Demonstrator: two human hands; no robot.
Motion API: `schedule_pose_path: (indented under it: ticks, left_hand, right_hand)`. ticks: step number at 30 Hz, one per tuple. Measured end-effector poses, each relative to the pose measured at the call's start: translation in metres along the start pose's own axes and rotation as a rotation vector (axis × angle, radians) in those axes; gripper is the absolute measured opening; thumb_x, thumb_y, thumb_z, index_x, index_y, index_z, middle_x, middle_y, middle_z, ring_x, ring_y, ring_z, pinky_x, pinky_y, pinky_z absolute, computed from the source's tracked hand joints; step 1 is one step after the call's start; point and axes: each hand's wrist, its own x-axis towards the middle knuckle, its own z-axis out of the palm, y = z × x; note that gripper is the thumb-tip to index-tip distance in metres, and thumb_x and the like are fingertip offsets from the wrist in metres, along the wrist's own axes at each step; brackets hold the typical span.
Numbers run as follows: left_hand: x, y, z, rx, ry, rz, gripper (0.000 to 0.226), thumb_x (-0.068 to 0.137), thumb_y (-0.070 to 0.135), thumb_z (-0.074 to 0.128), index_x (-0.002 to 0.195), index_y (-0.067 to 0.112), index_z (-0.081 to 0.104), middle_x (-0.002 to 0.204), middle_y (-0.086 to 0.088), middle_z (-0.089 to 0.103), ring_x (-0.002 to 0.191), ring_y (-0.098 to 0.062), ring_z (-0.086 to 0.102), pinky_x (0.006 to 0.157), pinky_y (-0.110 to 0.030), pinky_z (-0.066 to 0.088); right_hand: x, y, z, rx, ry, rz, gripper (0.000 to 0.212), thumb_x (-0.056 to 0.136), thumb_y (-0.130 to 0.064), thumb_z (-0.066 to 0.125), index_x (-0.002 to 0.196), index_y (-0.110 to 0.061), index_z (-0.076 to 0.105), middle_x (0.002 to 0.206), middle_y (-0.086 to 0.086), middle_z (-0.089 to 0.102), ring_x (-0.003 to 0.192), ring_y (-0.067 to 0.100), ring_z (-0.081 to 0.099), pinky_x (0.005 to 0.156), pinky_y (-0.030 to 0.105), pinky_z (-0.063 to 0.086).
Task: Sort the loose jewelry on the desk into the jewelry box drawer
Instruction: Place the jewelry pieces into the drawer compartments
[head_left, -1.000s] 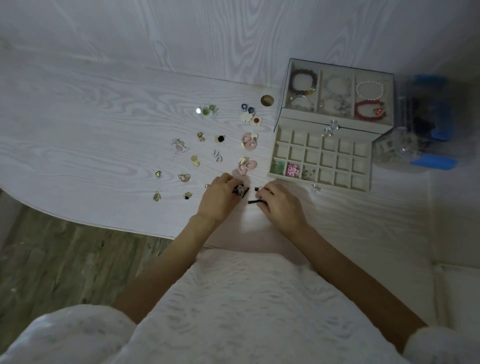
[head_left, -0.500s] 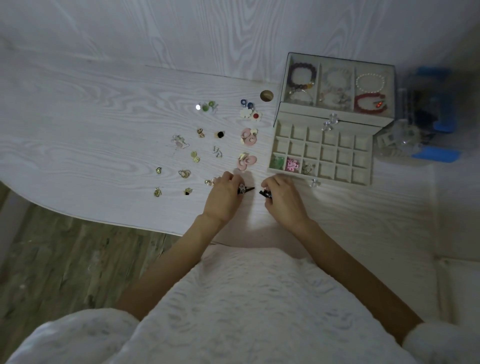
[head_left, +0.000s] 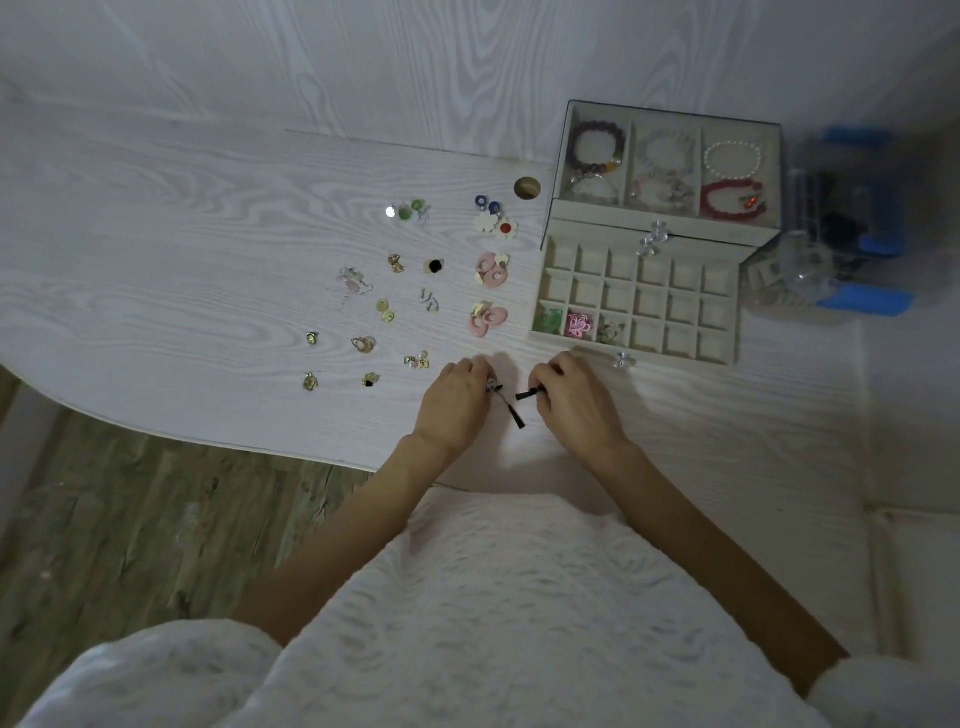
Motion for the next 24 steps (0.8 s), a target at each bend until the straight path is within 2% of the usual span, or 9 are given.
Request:
schedule_pose_path:
  ticks: [4, 6, 9, 12, 13, 17, 19, 22, 24]
  left_hand:
    - [0.001, -0.002, 0.002, -0.011, 0.009, 0.066, 0.017, 0.087, 0.002, 0.051, 0.102, 0.001, 0.058, 0.095, -0.020, 0.060, 0.084, -0.037, 0.055, 0.069, -0.038, 0.039]
    - [0.001, -0.001, 0.000, -0.070, 0.019, 0.080, 0.016, 0.087, 0.003, 0.053, 0.102, 0.002, 0.059, 0.094, -0.019, 0.059, 0.082, -0.035, 0.056, 0.067, -0.035, 0.041]
    - [0.005, 0.004, -0.006, -0.223, 0.045, 0.109, 0.013, 0.088, 0.003, 0.055, 0.100, 0.004, 0.060, 0.097, -0.015, 0.058, 0.084, -0.029, 0.058, 0.070, -0.033, 0.046]
    - [0.015, 0.015, -0.016, -0.381, 0.063, 0.122, 0.010, 0.089, 0.007, 0.056, 0.099, 0.007, 0.059, 0.100, -0.008, 0.057, 0.086, -0.020, 0.059, 0.076, -0.028, 0.050]
    - [0.020, 0.019, -0.020, -0.419, 0.061, 0.122, 0.010, 0.089, 0.008, 0.057, 0.099, 0.008, 0.059, 0.101, -0.006, 0.058, 0.086, -0.017, 0.059, 0.077, -0.026, 0.051]
    - [0.046, 0.040, -0.041, -0.530, 0.106, 0.116, 0.011, 0.091, 0.013, 0.057, 0.100, 0.006, 0.057, 0.094, 0.001, 0.063, 0.085, -0.009, 0.060, 0.074, -0.011, 0.049]
    - [0.060, 0.050, -0.050, -0.543, 0.153, 0.133, 0.011, 0.090, 0.012, 0.057, 0.099, 0.005, 0.058, 0.091, 0.004, 0.061, 0.085, -0.008, 0.060, 0.072, -0.008, 0.048]
    - [0.084, 0.055, -0.053, -0.538, 0.183, 0.094, 0.010, 0.090, 0.012, 0.058, 0.099, 0.007, 0.058, 0.088, 0.003, 0.061, 0.083, -0.014, 0.062, 0.075, -0.017, 0.052]
    - [0.099, 0.053, -0.048, -0.496, 0.185, 0.055, 0.010, 0.088, 0.014, 0.061, 0.097, 0.010, 0.060, 0.088, -0.004, 0.067, 0.081, -0.021, 0.064, 0.081, -0.035, 0.053]
  right_hand:
    - [-0.003, 0.006, -0.002, 0.051, 0.011, 0.000, 0.009, 0.084, -0.004, 0.057, 0.091, -0.005, 0.063, 0.092, 0.013, 0.058, 0.084, 0.028, 0.057, 0.067, 0.035, 0.047]
    - [-0.003, 0.009, -0.006, 0.173, 0.043, 0.056, 0.008, 0.085, -0.007, 0.058, 0.090, -0.006, 0.063, 0.090, 0.010, 0.061, 0.080, 0.024, 0.058, 0.068, 0.032, 0.045]
    - [-0.004, 0.014, -0.016, 0.425, 0.104, 0.166, 0.007, 0.084, -0.005, 0.062, 0.089, -0.008, 0.066, 0.086, 0.006, 0.067, 0.079, 0.017, 0.062, 0.072, 0.029, 0.053]
    - [-0.003, 0.015, -0.032, 0.583, 0.160, 0.239, 0.009, 0.085, -0.003, 0.062, 0.093, -0.006, 0.066, 0.086, 0.005, 0.069, 0.081, 0.014, 0.064, 0.072, 0.010, 0.049]
    - [-0.002, 0.015, -0.037, 0.612, 0.184, 0.249, 0.010, 0.085, -0.003, 0.062, 0.094, -0.006, 0.066, 0.085, 0.004, 0.068, 0.080, 0.013, 0.064, 0.073, 0.009, 0.048]
    - [0.013, 0.016, -0.058, 0.716, 0.254, 0.262, 0.013, 0.087, -0.006, 0.060, 0.099, -0.010, 0.063, 0.089, 0.001, 0.067, 0.087, 0.015, 0.066, 0.081, 0.029, 0.055]
    - [0.022, 0.016, -0.070, 0.728, 0.274, 0.255, 0.012, 0.088, -0.008, 0.059, 0.100, -0.010, 0.062, 0.090, -0.001, 0.066, 0.087, 0.010, 0.065, 0.081, 0.022, 0.053]
    - [0.038, 0.014, -0.087, 0.707, 0.321, 0.229, 0.013, 0.088, -0.009, 0.060, 0.101, -0.009, 0.062, 0.093, -0.003, 0.066, 0.083, -0.003, 0.061, 0.078, 0.009, 0.049]
    - [0.049, 0.015, -0.093, 0.726, 0.335, 0.235, 0.013, 0.088, -0.008, 0.060, 0.100, -0.009, 0.062, 0.095, 0.000, 0.068, 0.085, 0.000, 0.063, 0.080, 0.013, 0.051]
